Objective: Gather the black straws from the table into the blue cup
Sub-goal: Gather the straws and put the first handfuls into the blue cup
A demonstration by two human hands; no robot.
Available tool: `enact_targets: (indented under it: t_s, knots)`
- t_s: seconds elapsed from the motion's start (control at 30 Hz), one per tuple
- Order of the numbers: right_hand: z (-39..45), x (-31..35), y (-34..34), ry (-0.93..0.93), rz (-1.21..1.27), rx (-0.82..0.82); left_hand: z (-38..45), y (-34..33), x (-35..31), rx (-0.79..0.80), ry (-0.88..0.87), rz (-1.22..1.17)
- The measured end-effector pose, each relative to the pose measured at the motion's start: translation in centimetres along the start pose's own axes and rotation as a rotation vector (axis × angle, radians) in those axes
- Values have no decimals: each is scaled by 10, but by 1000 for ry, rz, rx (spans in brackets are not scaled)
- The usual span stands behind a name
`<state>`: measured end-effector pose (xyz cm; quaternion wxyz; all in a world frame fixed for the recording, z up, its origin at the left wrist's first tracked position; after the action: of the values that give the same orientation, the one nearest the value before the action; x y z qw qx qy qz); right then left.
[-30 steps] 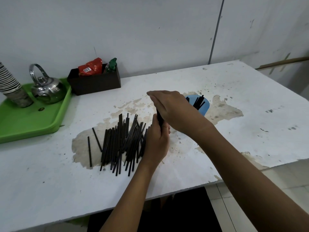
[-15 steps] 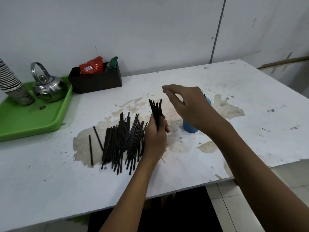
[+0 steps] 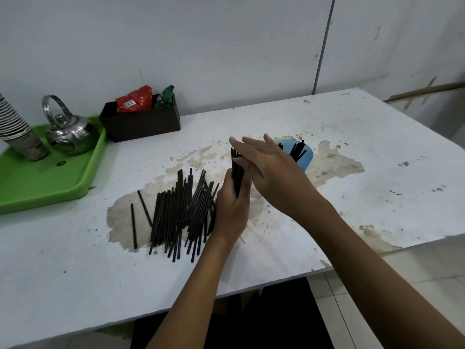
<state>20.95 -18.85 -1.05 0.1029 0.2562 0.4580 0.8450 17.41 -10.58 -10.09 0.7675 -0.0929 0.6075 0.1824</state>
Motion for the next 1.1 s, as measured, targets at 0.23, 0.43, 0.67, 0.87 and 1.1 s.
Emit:
enact_targets:
  t_s: [0.23, 0.43, 0.67, 0.87, 1.1]
  knots:
    - [-2, -7, -15, 35, 12, 134, 3, 3, 3, -45, -1, -33]
    - [-8, -7, -1, 7, 115, -10, 4, 4, 2, -45, 7, -10]
    - [-48, -40, 30, -219, 221, -588, 7, 1, 9, -12, 77, 54]
    - [-85, -79, 2, -532, 594, -638, 16, -1, -4, -99, 86, -65]
    - [-95, -100, -28, -660, 624, -469, 52, -9, -44, -110, 44, -338]
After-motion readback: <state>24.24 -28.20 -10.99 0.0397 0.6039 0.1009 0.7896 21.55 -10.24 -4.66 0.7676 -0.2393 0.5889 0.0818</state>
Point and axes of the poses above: each hand's wrist, its own z-axis towards the middle knuckle, its own y-axis out of the back of the hand, x = y × z, the point moved 5 cm from there along z, towards the middle knuckle, and after that the axes turned 4 degrees about x, right-handed, at the moved point
